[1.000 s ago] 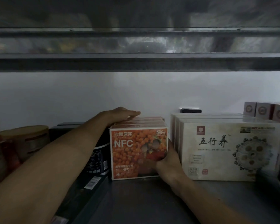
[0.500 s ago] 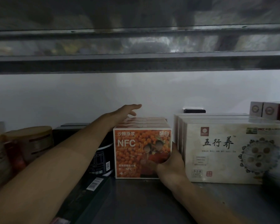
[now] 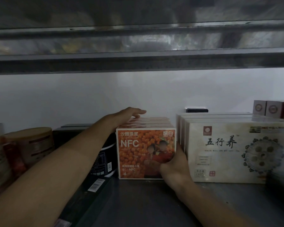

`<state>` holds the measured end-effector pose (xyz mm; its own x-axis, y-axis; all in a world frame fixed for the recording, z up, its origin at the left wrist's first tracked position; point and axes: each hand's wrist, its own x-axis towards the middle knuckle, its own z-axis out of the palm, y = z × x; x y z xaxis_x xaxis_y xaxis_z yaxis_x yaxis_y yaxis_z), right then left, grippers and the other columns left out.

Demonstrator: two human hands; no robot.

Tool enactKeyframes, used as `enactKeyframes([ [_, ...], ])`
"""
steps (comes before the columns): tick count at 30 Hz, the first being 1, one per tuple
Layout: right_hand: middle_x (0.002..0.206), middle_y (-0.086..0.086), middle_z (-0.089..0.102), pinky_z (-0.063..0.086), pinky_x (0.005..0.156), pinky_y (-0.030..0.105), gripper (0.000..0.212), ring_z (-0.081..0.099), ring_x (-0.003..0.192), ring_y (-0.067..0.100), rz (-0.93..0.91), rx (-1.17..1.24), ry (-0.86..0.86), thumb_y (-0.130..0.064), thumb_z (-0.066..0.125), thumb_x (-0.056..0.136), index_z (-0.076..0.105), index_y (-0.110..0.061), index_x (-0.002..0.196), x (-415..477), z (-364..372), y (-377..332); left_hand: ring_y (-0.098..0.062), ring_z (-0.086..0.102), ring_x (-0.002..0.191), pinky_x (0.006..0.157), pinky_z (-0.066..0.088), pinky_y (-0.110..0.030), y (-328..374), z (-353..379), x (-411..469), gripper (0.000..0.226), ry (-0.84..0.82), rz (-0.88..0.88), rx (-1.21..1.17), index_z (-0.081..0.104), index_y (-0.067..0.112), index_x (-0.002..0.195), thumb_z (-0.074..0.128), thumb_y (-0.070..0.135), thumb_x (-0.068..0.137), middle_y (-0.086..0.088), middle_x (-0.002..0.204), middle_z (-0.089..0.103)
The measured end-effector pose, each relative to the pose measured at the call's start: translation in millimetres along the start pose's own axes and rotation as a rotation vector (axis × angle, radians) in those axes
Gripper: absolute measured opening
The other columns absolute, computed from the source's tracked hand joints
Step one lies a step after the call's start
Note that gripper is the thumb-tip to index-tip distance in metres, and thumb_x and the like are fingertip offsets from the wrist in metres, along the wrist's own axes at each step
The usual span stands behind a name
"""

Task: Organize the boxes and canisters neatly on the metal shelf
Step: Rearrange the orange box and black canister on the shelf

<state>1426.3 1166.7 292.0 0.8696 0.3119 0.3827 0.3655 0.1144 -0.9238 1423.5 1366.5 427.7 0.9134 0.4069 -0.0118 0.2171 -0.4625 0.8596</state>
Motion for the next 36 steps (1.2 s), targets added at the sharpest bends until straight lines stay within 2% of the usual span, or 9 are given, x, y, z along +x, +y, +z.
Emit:
enactKeyframes([
  [2, 0.105, -0.007, 0.072, 0.059, 0.087, 0.033, 0.091, 0.070, 0.094, 0.007, -0.003, 0.000, 0.008, -0.007, 0.097, 0.051, 0.052, -0.021, 0.129, 0.0, 0.2, -1.5, -0.020, 0.061, 0.102, 0.080, 0.045, -0.031, -1.2, 0.1, -1.7, 0.049, -0.017, -0.007, -0.012, 0.063, 0.020, 0.112, 0.064, 0.058, 0.080, -0.009, 0.131, 0.048],
  [5, 0.107, -0.013, 0.066, 0.057, 0.088, 0.025, 0.093, 0.065, 0.096, 0.002, -0.018, 0.003, 0.024, -0.005, 0.096, 0.053, 0.046, -0.025, 0.128, -1.7, -0.1, -6.6, -0.019, 0.065, 0.088, 0.071, 0.046, -0.029, -2.2, 0.1, -3.1, 0.048, -0.038, 0.005, -0.017, 0.063, 0.018, 0.117, 0.064, 0.053, 0.084, -0.008, 0.123, 0.055],
  [10, 0.109, -0.008, 0.068, 0.058, 0.086, 0.027, 0.093, 0.068, 0.100, 0.008, -0.029, 0.012, 0.026, -0.003, 0.096, 0.052, 0.048, -0.023, 0.129, -3.1, -0.2, -4.2, -0.020, 0.066, 0.057, 0.064, 0.049, -0.027, 0.0, 2.1, -3.4, 0.024, -0.059, 0.047, 0.027, 0.072, 0.012, 0.089, 0.072, 0.034, 0.080, -0.008, 0.078, 0.074],
  [13, 0.109, -0.010, 0.067, 0.057, 0.085, 0.022, 0.094, 0.066, 0.098, 0.004, -0.036, -0.005, 0.027, -0.006, 0.096, 0.053, 0.047, -0.023, 0.132, -4.2, -0.2, -5.5, -0.025, 0.068, 0.074, 0.071, 0.051, -0.030, -1.2, 1.7, -0.3, 0.036, -0.031, 0.063, 0.061, 0.071, 0.011, 0.093, 0.079, 0.035, 0.068, -0.008, 0.084, 0.074],
  [15, 0.108, -0.014, 0.065, 0.054, 0.083, 0.018, 0.093, 0.063, 0.097, -0.001, -0.033, -0.015, 0.025, -0.007, 0.095, 0.055, 0.046, -0.025, 0.132, -5.4, -0.6, -7.4, -0.024, 0.066, 0.079, 0.073, 0.051, -0.028, -0.8, 2.8, 0.6, 0.020, -0.018, 0.086, 0.086, 0.069, 0.016, 0.089, 0.075, 0.030, 0.078, -0.004, 0.086, 0.072],
  [19, 0.102, -0.018, 0.064, 0.051, 0.072, 0.008, 0.090, 0.061, 0.089, -0.007, -0.037, -0.033, 0.035, -0.006, 0.095, 0.054, 0.046, -0.026, 0.128, -4.5, -0.8, -6.1, -0.013, 0.061, 0.073, 0.068, 0.046, -0.023, 1.0, 4.9, -0.6, 0.008, -0.007, 0.129, 0.113, 0.064, 0.023, 0.083, 0.069, 0.027, 0.086, 0.004, 0.084, 0.064],
  [25, 0.103, -0.017, 0.063, 0.051, 0.071, 0.007, 0.090, 0.061, 0.092, -0.005, -0.036, -0.025, 0.037, -0.004, 0.095, 0.055, 0.047, -0.024, 0.128, -3.0, 0.1, -4.8, -0.001, 0.061, 0.059, 0.059, 0.043, -0.015, 1.7, 4.8, 0.1, 0.008, -0.008, 0.159, 0.148, 0.062, 0.026, 0.083, 0.067, 0.030, 0.088, 0.010, 0.083, 0.059],
  [30, 0.103, -0.014, 0.067, 0.056, 0.075, 0.013, 0.088, 0.065, 0.091, -0.002, -0.043, -0.025, 0.045, -0.005, 0.095, 0.054, 0.050, -0.024, 0.126, -3.5, -0.4, -4.0, -0.013, 0.062, 0.072, 0.060, 0.049, -0.020, -0.2, 4.0, 2.3, 0.010, 0.002, 0.138, 0.114, 0.065, 0.022, 0.085, 0.071, 0.030, 0.084, 0.004, 0.084, 0.065],
  [36, 0.103, -0.012, 0.069, 0.058, 0.079, 0.019, 0.088, 0.069, 0.093, 0.003, -0.053, -0.016, 0.054, -0.003, 0.095, 0.053, 0.051, -0.022, 0.126, -1.7, 0.4, -0.9, -0.020, 0.066, 0.063, 0.059, 0.048, -0.024, -0.7, 3.5, 2.2, 0.024, -0.014, 0.084, 0.050, 0.070, 0.011, 0.094, 0.073, 0.030, 0.080, -0.004, 0.075, 0.073],
])
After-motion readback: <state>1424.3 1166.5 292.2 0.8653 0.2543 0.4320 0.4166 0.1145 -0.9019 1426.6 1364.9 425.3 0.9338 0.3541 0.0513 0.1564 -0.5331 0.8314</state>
